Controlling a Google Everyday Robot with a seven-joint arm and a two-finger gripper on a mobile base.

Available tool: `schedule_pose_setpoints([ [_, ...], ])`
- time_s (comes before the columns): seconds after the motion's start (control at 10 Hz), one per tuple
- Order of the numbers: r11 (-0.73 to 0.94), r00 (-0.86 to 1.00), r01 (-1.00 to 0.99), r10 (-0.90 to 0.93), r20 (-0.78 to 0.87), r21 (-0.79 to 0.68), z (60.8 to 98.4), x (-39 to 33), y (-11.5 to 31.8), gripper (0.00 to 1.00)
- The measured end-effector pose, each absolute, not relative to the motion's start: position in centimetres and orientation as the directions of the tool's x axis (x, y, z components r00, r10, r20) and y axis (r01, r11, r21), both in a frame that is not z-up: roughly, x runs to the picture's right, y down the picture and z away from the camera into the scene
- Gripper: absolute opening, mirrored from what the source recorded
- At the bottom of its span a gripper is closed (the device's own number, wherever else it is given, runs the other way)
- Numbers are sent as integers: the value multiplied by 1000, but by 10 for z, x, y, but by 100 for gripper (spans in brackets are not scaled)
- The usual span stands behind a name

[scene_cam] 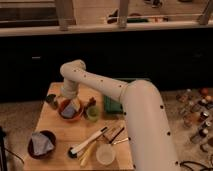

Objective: Place sponge in red bowl

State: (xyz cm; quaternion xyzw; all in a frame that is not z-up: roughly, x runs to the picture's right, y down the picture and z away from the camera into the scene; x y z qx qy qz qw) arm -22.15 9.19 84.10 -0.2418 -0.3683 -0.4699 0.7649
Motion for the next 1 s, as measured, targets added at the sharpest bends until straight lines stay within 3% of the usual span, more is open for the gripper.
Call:
schedule_pose_setpoints([
  [1.0,482,299,876,-523,798,-12,847,-205,79,80],
])
